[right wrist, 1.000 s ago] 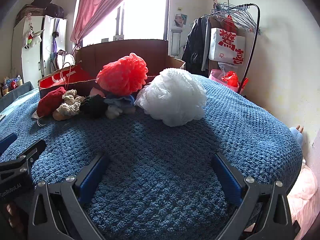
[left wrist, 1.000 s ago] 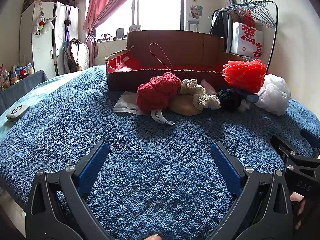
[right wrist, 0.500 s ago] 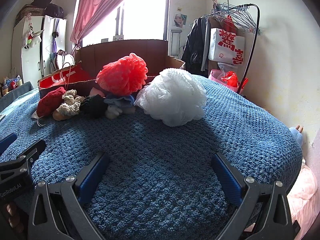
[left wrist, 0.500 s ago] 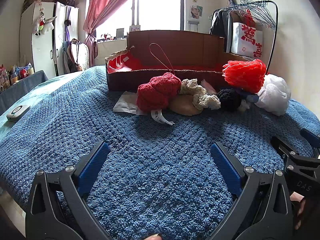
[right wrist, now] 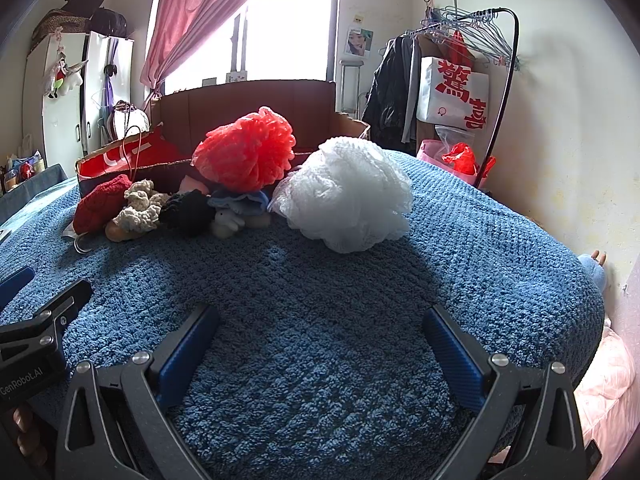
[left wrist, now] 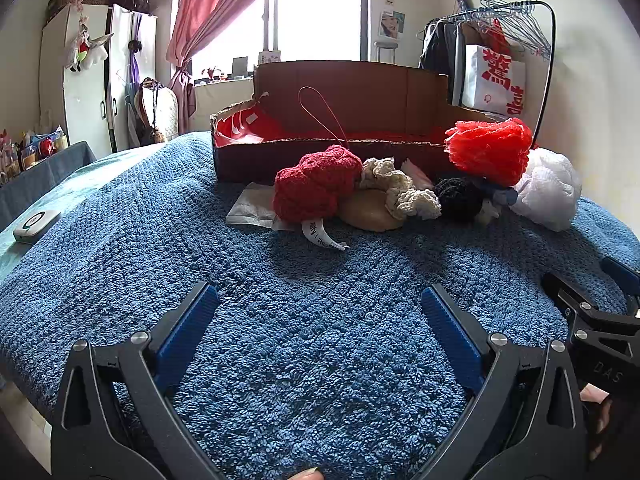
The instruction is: Organize soft objects
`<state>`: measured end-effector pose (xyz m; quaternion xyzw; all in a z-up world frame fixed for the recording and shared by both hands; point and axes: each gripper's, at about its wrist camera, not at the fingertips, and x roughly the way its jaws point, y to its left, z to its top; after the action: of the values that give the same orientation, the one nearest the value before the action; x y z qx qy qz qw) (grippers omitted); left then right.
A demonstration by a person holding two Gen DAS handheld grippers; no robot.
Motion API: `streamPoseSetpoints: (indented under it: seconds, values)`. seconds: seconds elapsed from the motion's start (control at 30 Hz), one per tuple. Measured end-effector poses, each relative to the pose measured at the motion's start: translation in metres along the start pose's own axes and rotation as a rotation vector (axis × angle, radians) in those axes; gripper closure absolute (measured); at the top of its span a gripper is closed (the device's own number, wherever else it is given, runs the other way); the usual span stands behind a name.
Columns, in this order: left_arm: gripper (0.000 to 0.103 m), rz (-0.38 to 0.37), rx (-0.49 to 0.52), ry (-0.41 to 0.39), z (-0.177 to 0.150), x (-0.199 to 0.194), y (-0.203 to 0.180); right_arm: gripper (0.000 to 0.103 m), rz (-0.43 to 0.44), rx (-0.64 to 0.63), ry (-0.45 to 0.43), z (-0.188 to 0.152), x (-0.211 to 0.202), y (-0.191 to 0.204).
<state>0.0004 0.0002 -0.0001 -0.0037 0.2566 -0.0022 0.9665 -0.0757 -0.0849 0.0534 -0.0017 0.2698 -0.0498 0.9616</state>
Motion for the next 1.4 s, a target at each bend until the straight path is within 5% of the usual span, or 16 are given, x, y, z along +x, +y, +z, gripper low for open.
streamPoseSetpoints:
  seconds: [0.57, 1.03, 1.4]
  values:
    - [0.0, -0.012, -0.022, 0.042, 0.016, 0.005, 0.007, 0.0, 0.02, 0.002, 0.018, 0.014, -0.001, -0.004]
    - [0.0, -0.032, 0.001, -0.014, 0.071, -0.001, 0.01, 0.0, 0.009, -0.021, -0.056, 0.058, -0.006, -0.006]
    - [0.0, -0.113, 0.015, 0.066, 0.105, 0.032, 0.022, 0.0, 0.086, -0.062, -0.068, 0.098, 0.007, 0.002]
